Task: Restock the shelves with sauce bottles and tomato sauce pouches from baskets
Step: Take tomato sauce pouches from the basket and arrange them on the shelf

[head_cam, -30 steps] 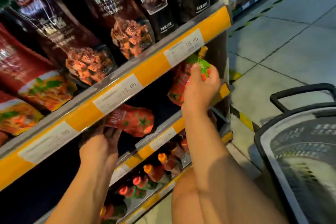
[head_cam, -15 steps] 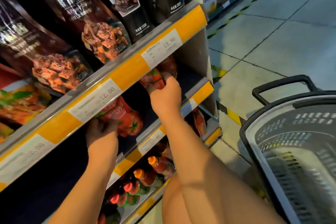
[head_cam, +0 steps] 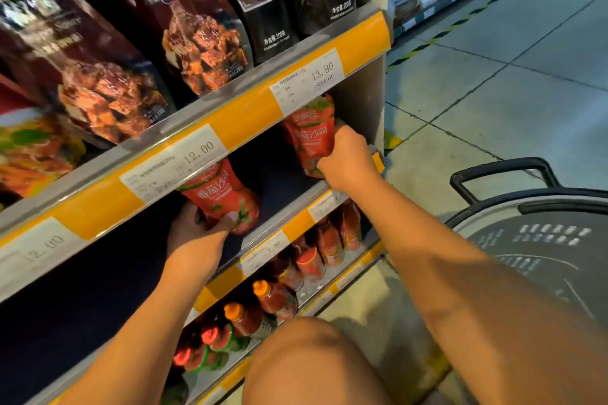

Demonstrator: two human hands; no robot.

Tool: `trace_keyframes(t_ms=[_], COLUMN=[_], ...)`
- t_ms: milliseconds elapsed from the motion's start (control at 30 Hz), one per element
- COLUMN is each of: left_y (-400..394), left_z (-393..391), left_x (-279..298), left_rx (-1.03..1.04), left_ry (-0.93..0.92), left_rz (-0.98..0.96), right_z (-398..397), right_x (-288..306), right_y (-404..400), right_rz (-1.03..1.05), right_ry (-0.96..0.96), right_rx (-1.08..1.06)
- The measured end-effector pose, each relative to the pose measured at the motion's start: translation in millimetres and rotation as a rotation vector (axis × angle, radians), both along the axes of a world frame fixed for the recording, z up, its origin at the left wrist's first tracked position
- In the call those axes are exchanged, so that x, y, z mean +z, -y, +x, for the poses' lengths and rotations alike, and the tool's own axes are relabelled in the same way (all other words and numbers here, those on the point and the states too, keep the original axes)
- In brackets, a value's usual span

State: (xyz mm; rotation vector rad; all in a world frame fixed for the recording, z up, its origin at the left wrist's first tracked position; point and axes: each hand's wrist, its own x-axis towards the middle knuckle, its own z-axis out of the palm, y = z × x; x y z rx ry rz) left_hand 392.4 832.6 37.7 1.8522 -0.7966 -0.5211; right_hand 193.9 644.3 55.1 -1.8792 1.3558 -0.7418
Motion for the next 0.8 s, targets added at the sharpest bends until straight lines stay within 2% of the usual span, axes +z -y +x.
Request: trace_keyframes(t_ms=[133,333,467,800], left_y=[10,24,34,54], left_z=[-3,-10,-12,-26], left_x=[-4,-7,-10,-13], left_rx=[-0.061,-0.124,-0.145,-0.176], left_ry=[-0.001,-0.023,-0.027,0.005], left_rz=[-0.028,-0.05,-0.053,-0.091], right_z=[-15,-25,-15,17], right_x=[2,4,-4,-8], right_y=[29,54,70,86], right_rz=[0.013,0.007,-0.039,-0.077], right_ry=[-0.006,-0.039,-0.135,-0.025], right_rx=[0.011,0.151,0.185,0.259])
